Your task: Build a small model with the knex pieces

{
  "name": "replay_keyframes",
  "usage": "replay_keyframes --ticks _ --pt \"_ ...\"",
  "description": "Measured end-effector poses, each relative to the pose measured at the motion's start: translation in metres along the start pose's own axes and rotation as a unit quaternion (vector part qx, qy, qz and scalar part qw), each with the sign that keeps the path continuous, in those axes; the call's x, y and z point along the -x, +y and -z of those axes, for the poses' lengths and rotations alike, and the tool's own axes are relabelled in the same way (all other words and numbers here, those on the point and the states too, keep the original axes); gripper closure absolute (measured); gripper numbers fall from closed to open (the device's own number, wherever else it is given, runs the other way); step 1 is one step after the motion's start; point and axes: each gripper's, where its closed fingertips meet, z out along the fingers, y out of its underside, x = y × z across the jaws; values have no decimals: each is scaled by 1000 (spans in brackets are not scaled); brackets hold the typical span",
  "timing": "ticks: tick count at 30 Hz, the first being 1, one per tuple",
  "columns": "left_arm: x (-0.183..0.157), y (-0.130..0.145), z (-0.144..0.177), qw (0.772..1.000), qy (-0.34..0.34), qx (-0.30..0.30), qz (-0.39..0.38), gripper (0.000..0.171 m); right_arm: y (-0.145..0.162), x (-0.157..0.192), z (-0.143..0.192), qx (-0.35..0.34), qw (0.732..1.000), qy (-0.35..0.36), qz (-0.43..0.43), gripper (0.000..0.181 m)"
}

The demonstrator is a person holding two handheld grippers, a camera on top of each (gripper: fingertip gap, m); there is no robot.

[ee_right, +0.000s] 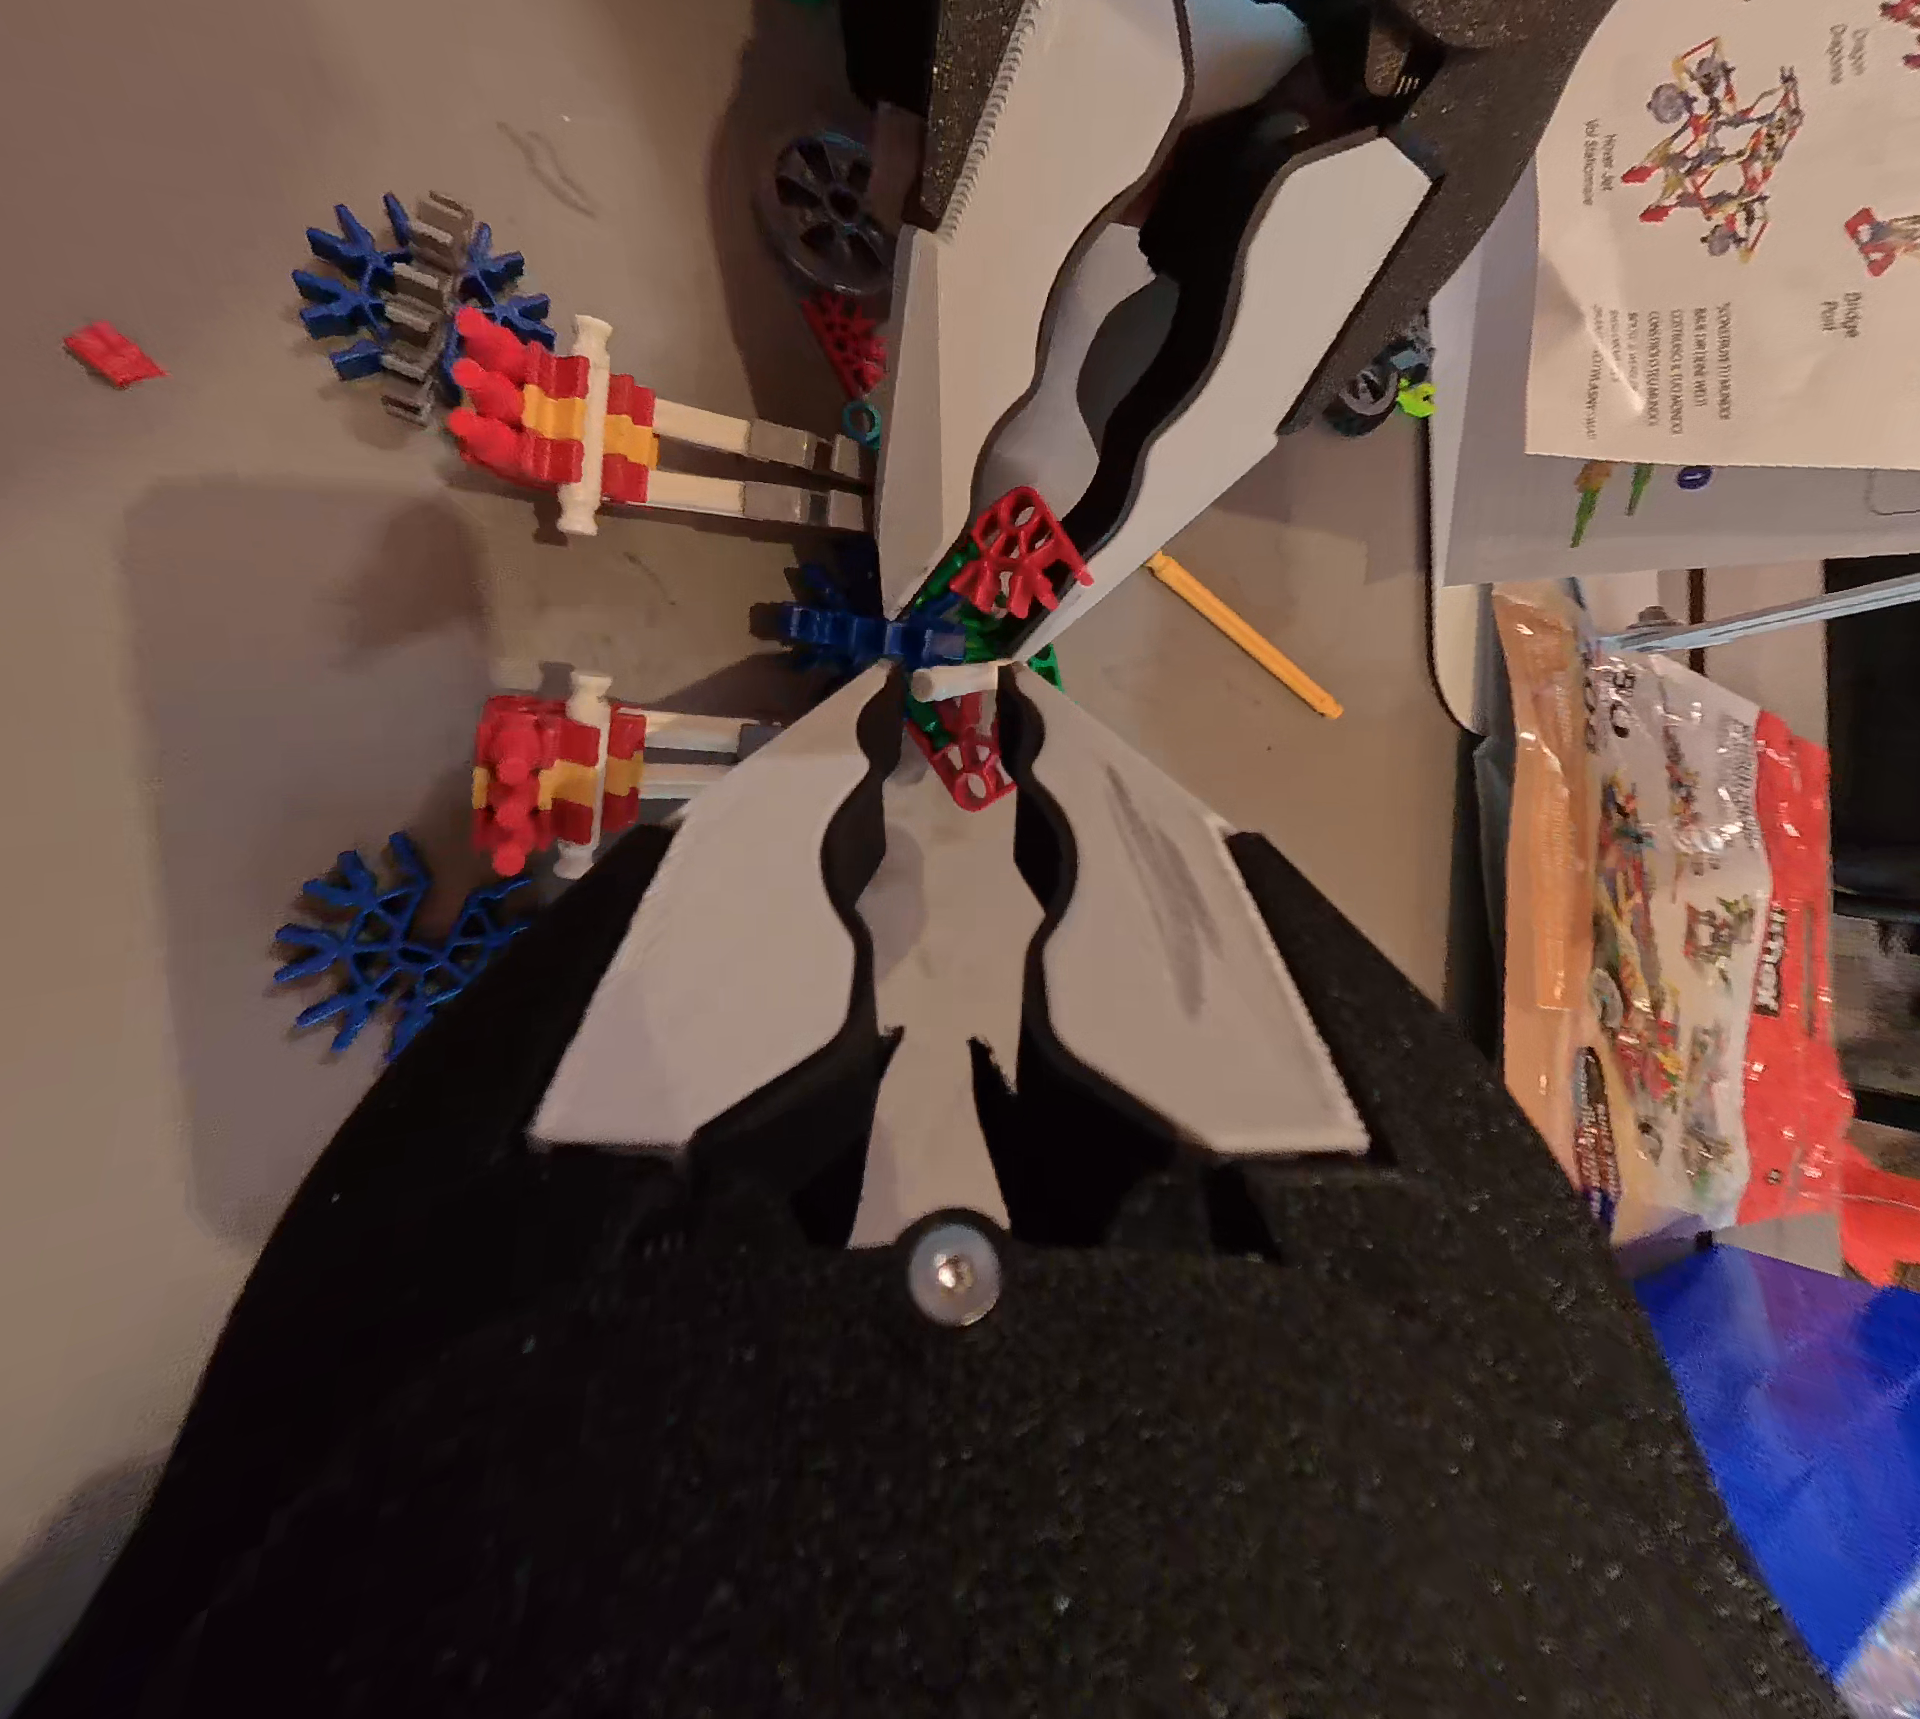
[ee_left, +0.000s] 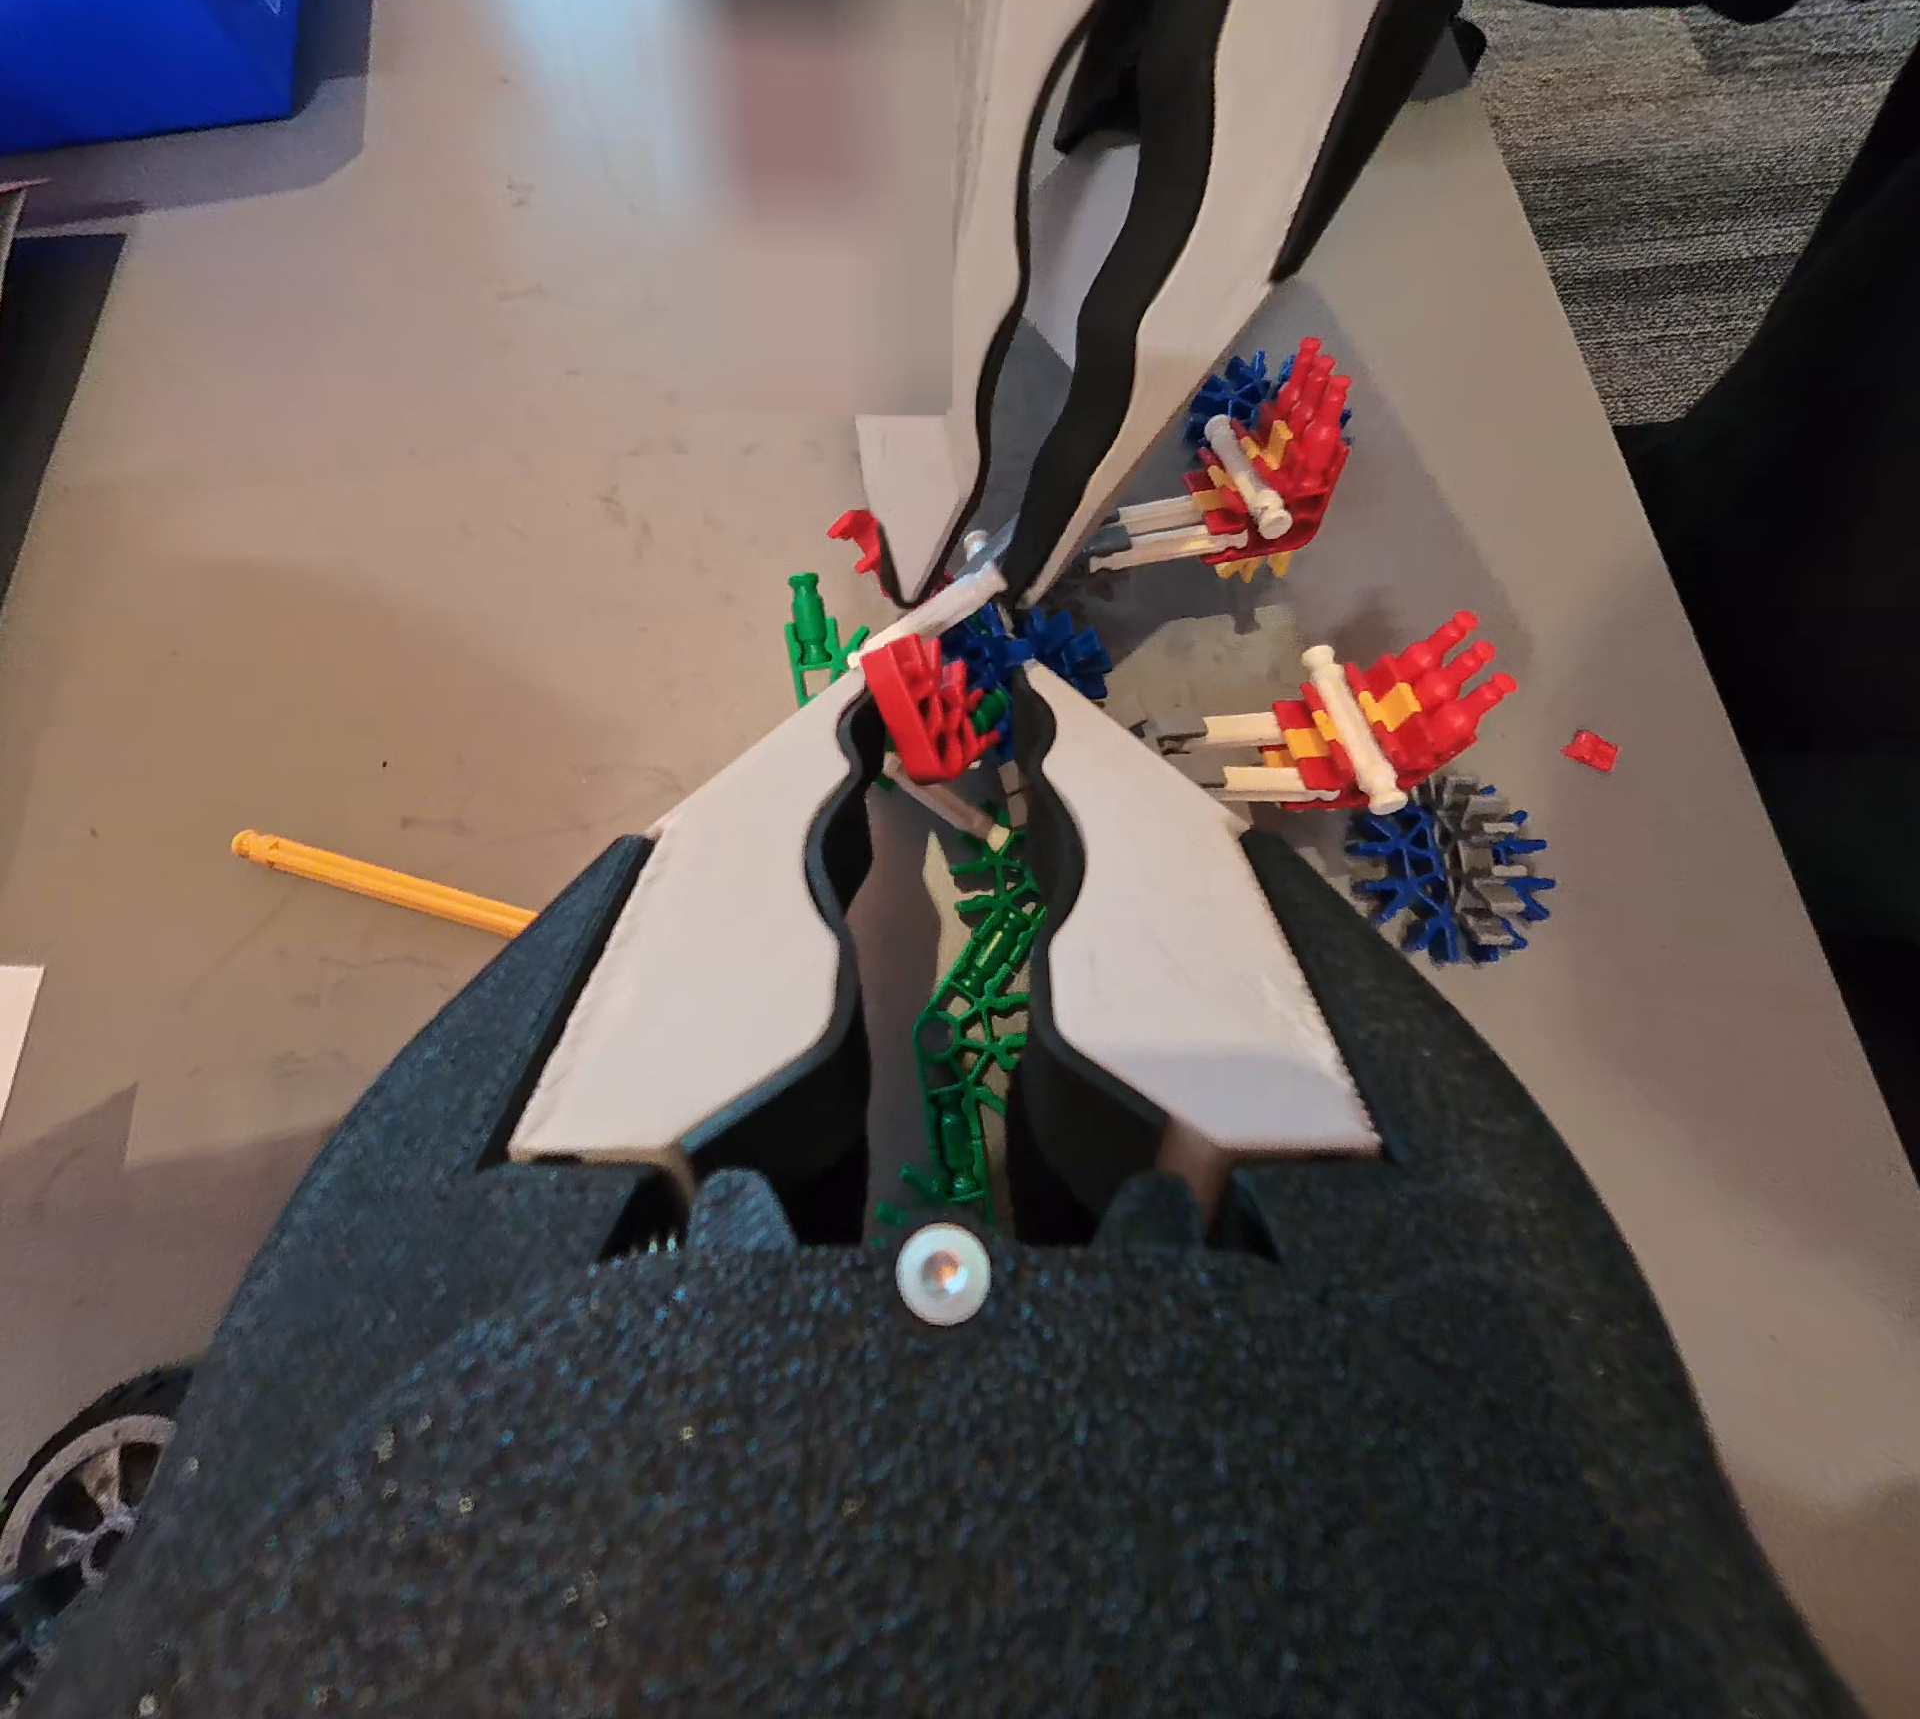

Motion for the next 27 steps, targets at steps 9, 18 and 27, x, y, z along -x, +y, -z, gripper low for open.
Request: replay_keyframes --ticks 9,18,27 --pt "0 0 0 1000 -1 0 -1 148 1 -1 -2 3 1000 25 13 171" --pt "4 1 2 1000 -22 6 -13 140 -5 -9 8 -33 998 -32 -47 176" --pt "-2 -1 3 1000 -10 9 -20 141 -9 -7 12 -41 984 -151 -84 176"
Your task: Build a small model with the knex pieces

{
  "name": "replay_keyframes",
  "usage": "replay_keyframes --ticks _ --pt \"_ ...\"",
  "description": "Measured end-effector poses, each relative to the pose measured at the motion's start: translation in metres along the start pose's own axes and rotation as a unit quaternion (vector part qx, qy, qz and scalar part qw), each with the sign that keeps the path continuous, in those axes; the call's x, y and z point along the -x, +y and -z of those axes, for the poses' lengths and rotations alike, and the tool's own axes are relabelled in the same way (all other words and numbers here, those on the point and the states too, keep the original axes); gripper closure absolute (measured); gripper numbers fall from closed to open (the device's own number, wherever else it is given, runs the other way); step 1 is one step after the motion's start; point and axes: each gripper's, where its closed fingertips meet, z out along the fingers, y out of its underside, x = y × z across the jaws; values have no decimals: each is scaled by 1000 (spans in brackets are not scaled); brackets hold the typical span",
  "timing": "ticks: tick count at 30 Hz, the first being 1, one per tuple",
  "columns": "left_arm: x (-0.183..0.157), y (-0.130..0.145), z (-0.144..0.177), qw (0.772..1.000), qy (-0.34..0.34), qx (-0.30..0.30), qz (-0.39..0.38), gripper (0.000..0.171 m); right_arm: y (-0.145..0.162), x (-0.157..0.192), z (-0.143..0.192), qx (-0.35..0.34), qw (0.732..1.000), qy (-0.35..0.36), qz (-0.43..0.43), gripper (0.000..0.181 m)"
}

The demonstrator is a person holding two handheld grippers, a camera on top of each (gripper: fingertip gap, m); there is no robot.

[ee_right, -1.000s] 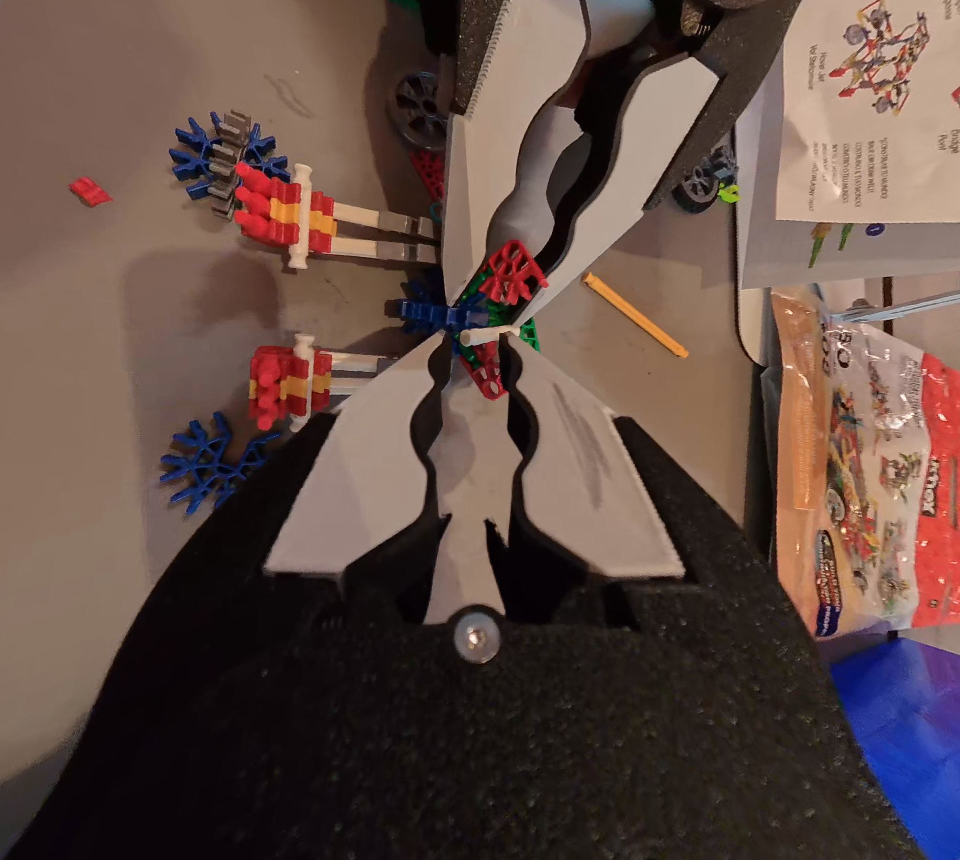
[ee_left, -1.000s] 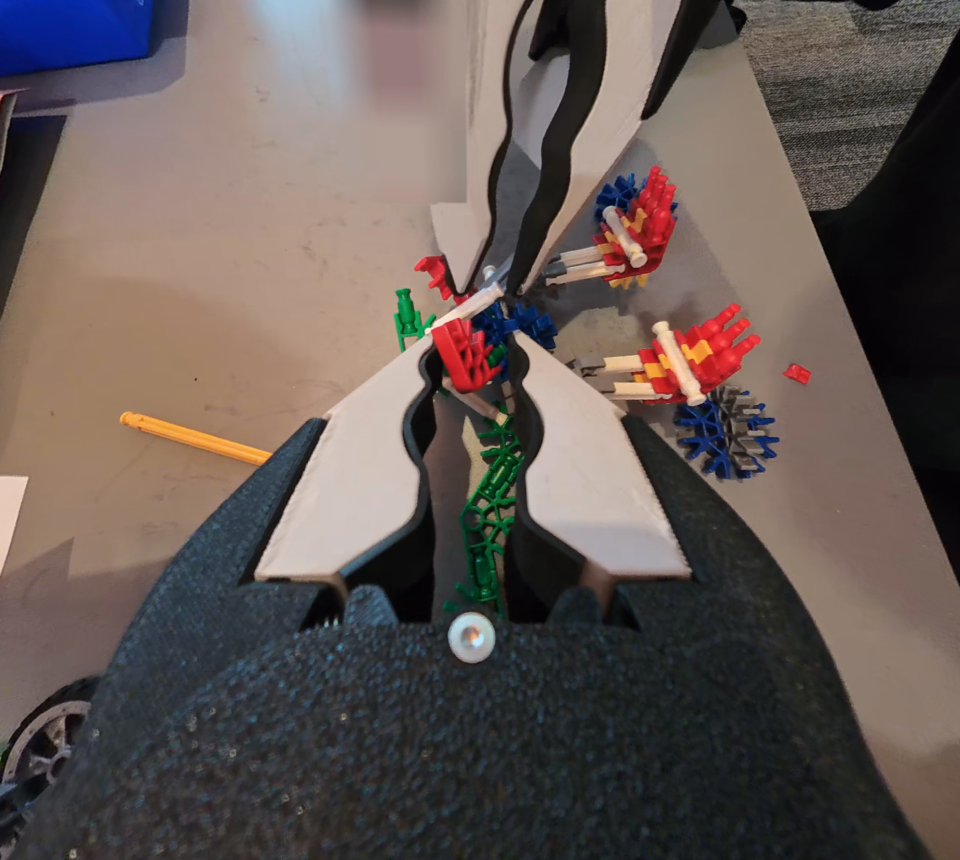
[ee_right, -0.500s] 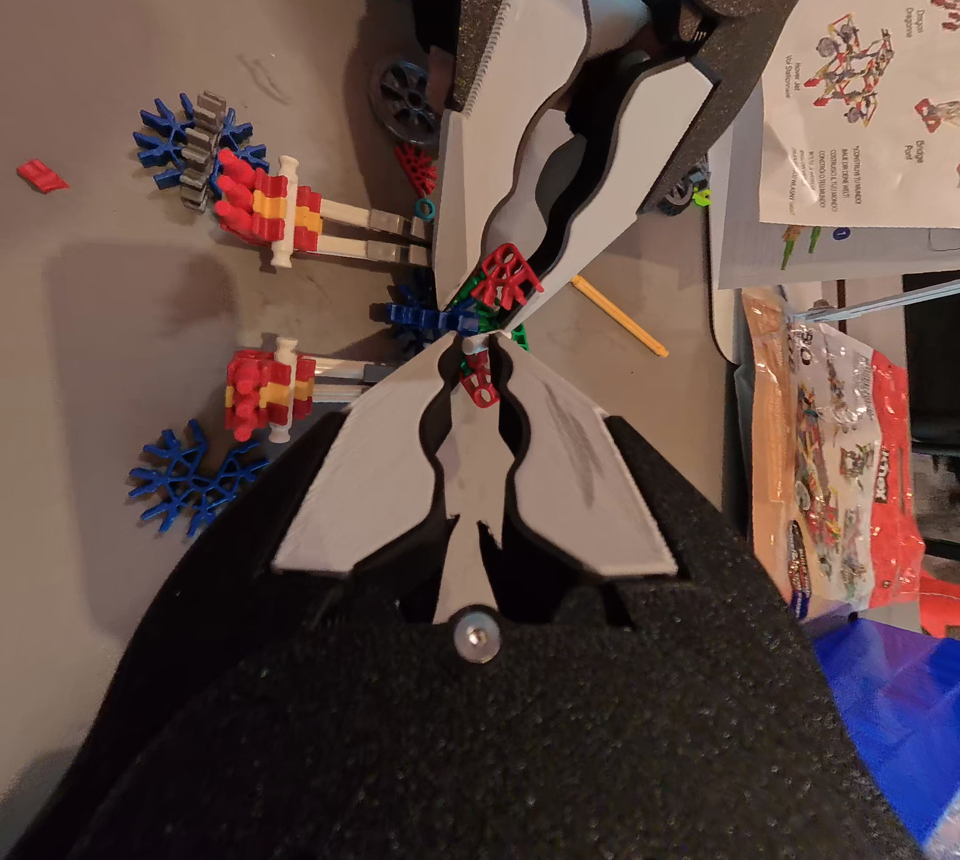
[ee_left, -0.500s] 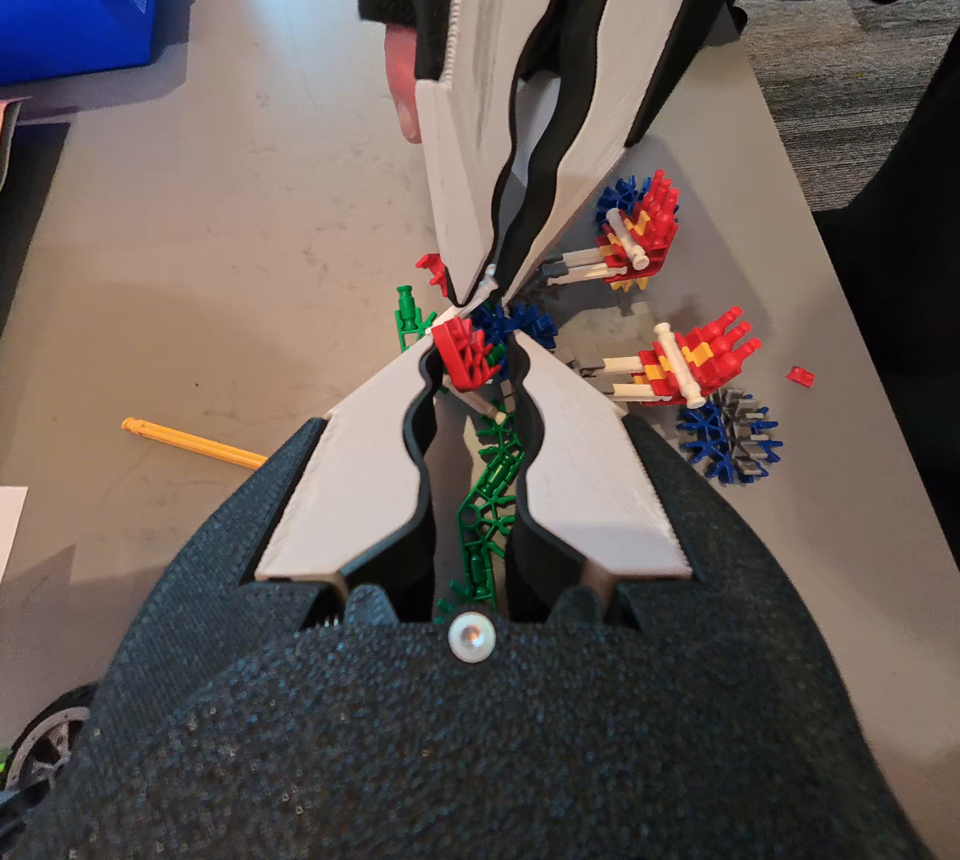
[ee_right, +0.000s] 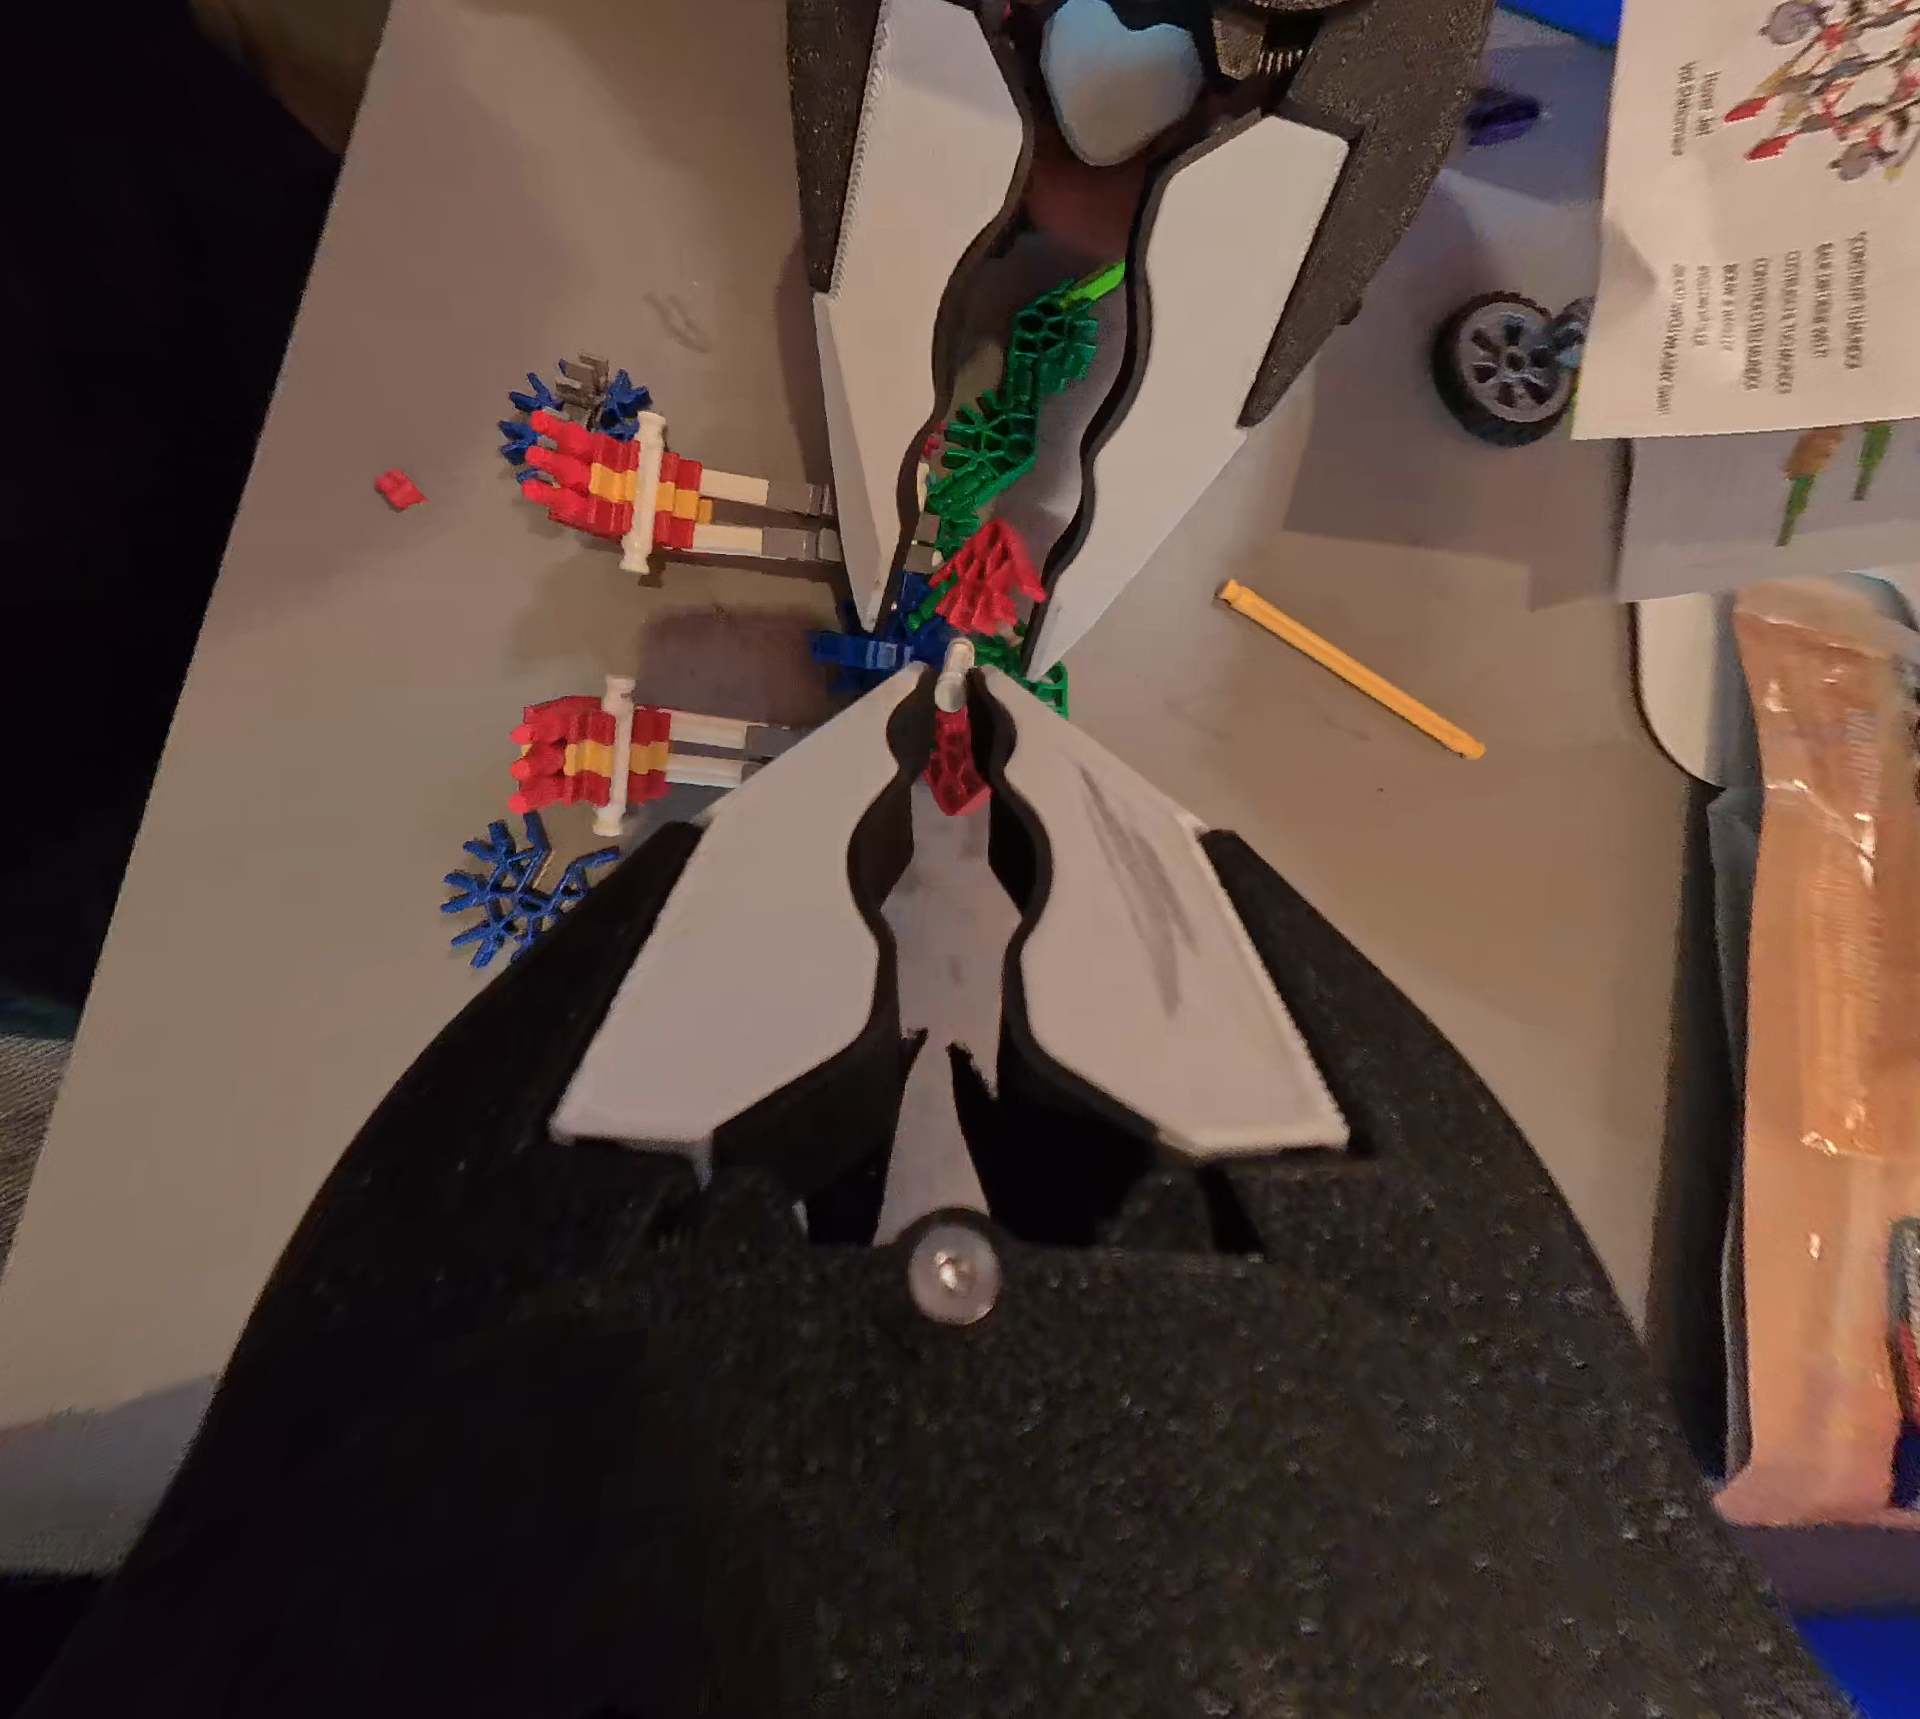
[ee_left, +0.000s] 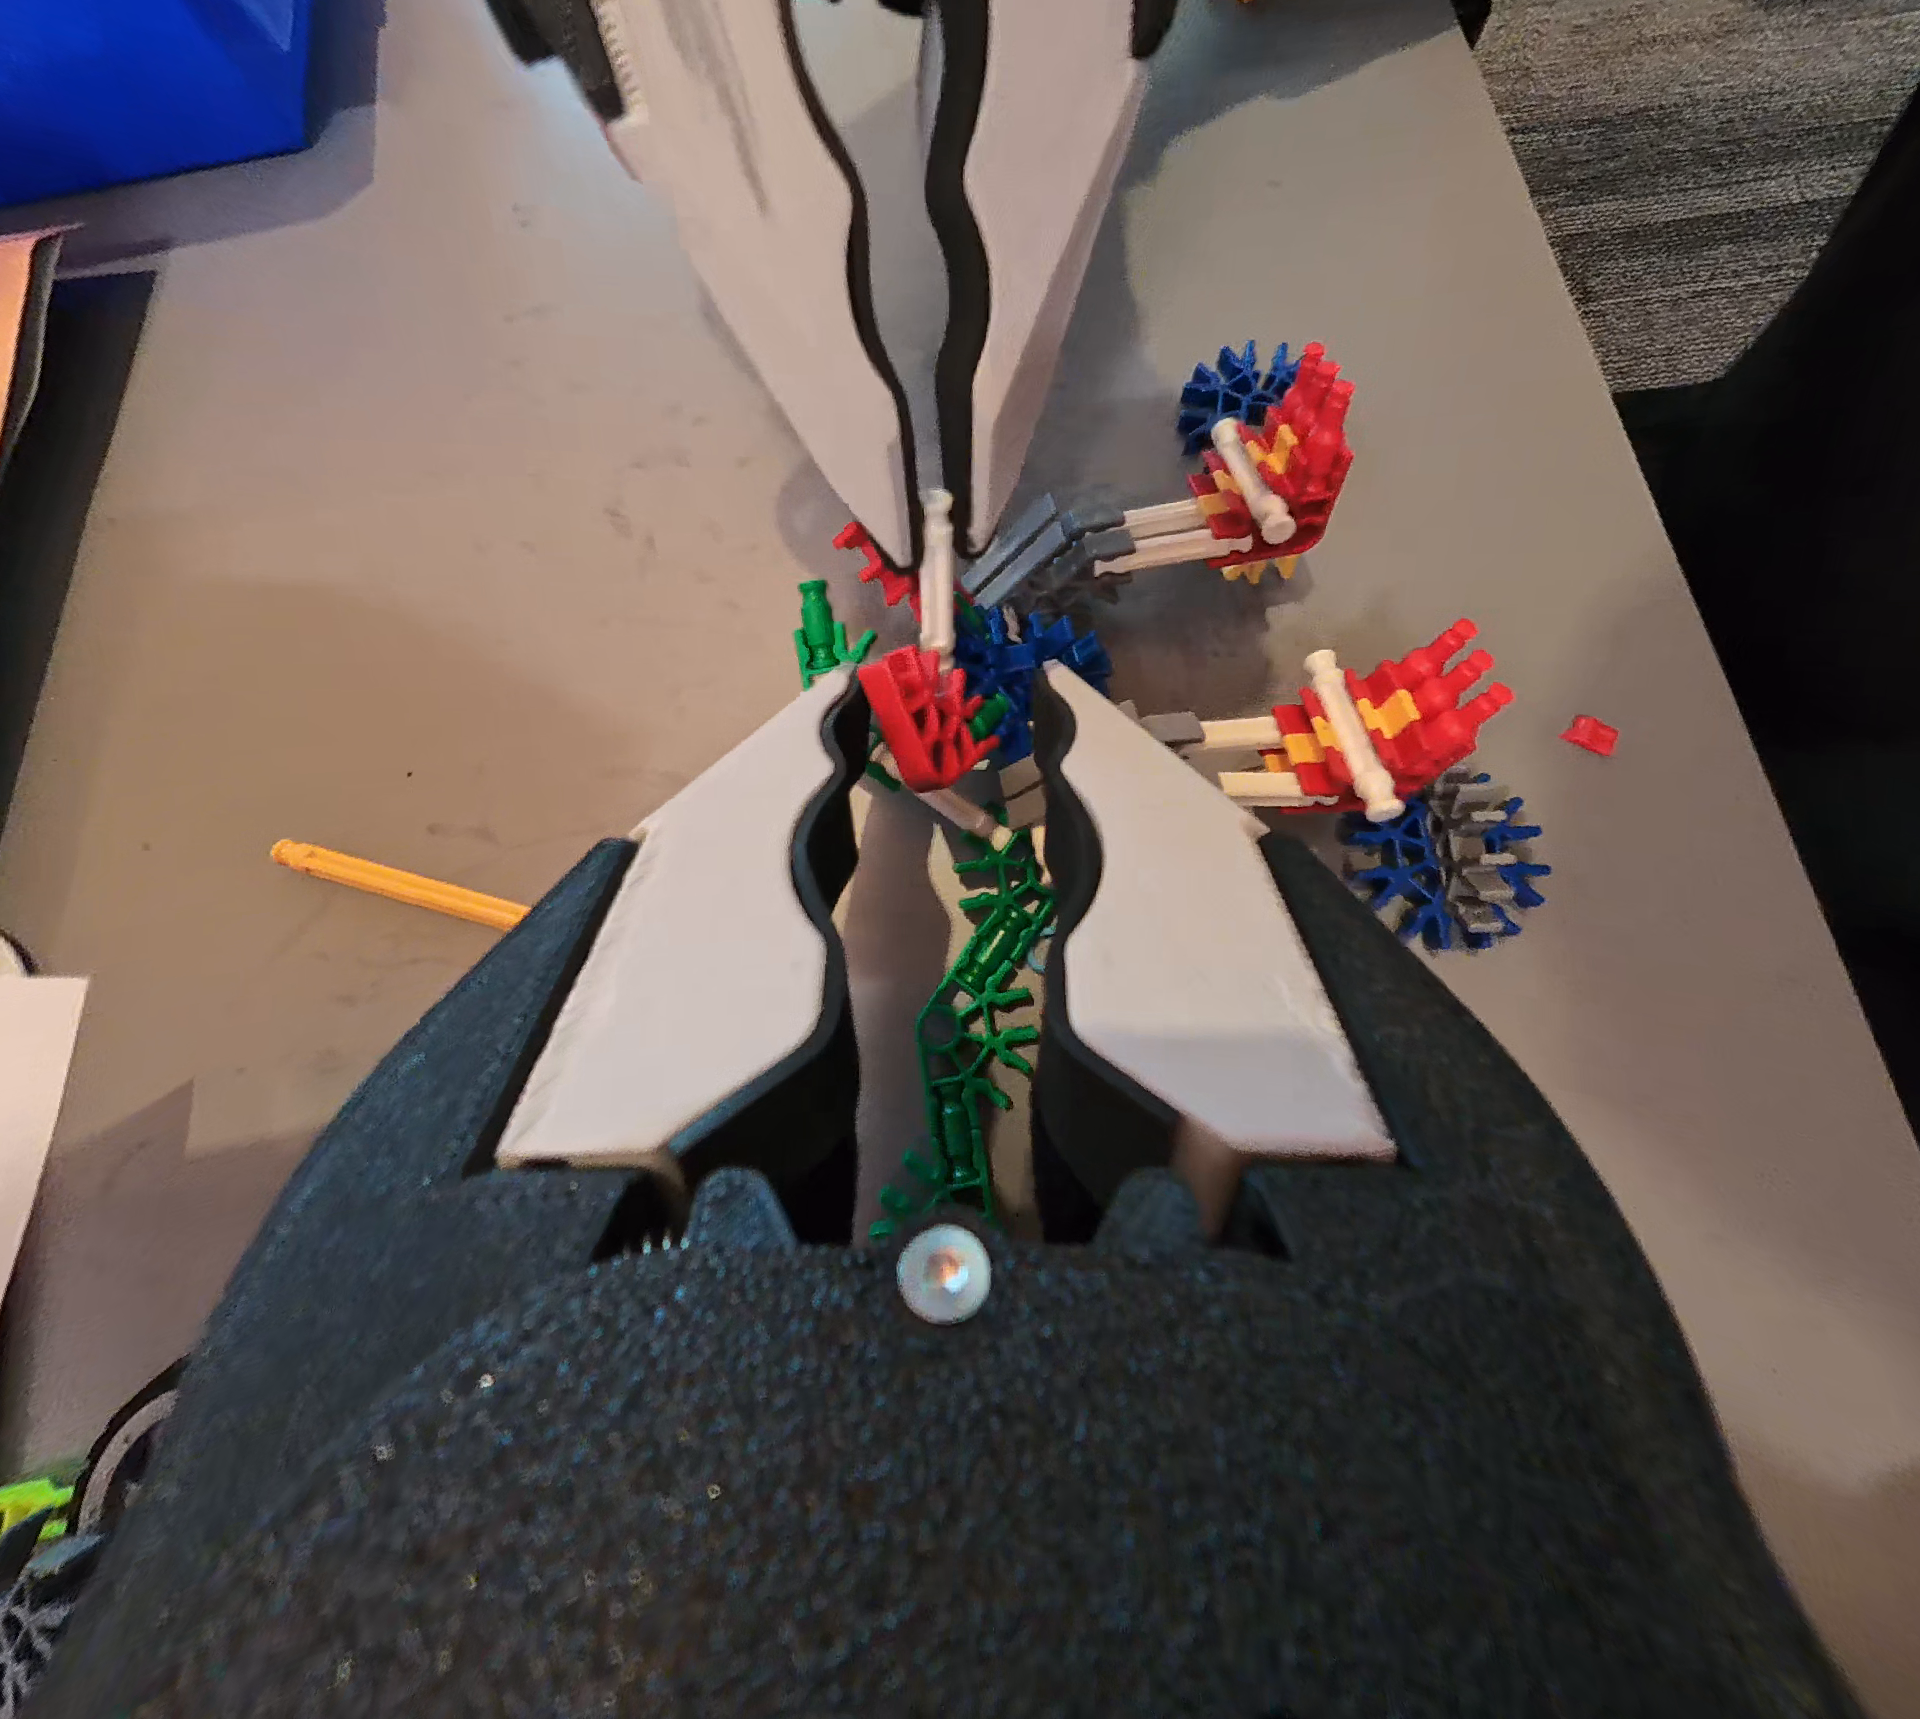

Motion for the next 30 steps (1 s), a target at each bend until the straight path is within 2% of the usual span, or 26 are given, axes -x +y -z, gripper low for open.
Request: replay_keyframes --ticks 8,20,25,30 --pt "-3 2 -3 1000 24 -3 3 146 2 -3 -3 38 996 -82 -14 176" --pt "3 -5 5 1000 -19 8 8 119 6 -2 -5 72 984 -159 -21 176" --pt "3 -11 6 999 -47 17 22 123 8 0 -8 70 978 -194 -18 176" --pt "4 -10 5 997 -70 19 40 124 2 0 -9 38 973 -229 -18 176"
